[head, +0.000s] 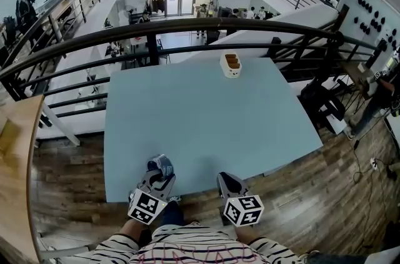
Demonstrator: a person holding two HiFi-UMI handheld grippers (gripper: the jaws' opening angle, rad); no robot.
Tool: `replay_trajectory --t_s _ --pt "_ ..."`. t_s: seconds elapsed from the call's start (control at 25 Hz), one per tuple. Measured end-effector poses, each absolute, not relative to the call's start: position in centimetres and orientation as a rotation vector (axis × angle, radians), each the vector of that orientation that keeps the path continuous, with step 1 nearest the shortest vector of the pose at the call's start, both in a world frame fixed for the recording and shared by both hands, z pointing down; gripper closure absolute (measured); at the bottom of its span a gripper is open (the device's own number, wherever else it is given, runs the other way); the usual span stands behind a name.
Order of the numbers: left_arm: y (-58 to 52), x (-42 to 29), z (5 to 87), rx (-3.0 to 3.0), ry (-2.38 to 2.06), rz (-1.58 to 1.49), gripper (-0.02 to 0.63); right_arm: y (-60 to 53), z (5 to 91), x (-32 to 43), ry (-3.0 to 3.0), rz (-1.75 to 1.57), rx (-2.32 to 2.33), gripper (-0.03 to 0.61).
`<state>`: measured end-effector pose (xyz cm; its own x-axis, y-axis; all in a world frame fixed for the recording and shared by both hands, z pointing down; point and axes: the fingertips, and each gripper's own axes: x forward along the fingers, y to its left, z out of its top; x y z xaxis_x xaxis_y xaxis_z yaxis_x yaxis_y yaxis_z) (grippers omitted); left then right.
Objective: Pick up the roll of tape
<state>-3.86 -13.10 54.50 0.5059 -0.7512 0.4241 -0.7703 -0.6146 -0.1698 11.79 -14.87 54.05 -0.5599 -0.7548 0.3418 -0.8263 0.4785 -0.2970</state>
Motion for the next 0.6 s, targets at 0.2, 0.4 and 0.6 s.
replay_trajectory --t_s 0.2,0.4,0.6 --pt "-12.51 -4.00 54.97 2.677 -1.354 0.723 0.529 -14.64 54.10 11.55 -2.548 0.621 1.368 0.549" --pt "-12.37 -4.34 55.19 2.667 -1.358 0.723 0.529 -14.76 53.84 11.23 -2.549 0.591 1.364 0.551" --pt "-12.34 -3.86 55.24 2.663 -1.358 0.726 0.529 -14.77 53.90 11.61 -2.546 0.580 1.363 0.551"
